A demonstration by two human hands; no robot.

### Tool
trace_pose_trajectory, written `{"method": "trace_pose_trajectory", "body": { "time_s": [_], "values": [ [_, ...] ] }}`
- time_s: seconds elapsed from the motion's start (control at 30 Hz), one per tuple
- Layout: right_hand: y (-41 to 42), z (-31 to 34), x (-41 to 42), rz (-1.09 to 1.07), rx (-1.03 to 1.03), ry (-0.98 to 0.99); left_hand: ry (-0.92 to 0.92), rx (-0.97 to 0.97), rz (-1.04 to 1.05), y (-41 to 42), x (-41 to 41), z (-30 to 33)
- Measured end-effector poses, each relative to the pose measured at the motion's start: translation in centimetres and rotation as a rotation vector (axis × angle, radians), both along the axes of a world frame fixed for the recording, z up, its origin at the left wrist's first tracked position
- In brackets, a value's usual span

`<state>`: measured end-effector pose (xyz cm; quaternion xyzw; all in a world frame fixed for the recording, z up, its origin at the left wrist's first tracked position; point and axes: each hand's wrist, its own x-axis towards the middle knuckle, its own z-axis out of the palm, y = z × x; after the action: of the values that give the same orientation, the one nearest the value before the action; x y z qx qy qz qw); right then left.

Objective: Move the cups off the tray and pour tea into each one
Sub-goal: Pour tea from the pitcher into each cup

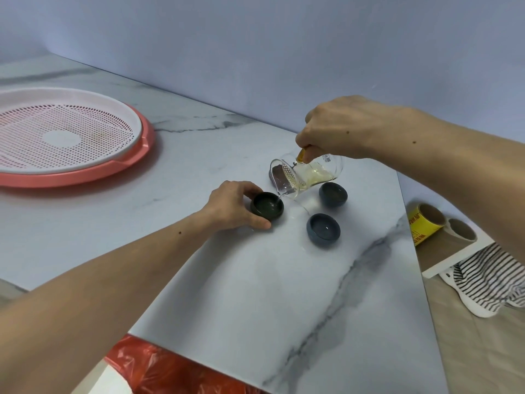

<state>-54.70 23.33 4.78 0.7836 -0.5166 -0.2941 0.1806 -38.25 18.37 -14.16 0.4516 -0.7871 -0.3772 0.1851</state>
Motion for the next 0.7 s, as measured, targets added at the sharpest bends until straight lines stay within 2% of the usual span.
{"method": "trace_pose_trajectory", "body": {
  "time_s": [0.7],
  "values": [
    [0.1, 1.3, 1.8, 0.052, -0.046, 0.057, -0.007, 0.021, -0.001, -0.2, -0.1, 0.1]
  ]
}}
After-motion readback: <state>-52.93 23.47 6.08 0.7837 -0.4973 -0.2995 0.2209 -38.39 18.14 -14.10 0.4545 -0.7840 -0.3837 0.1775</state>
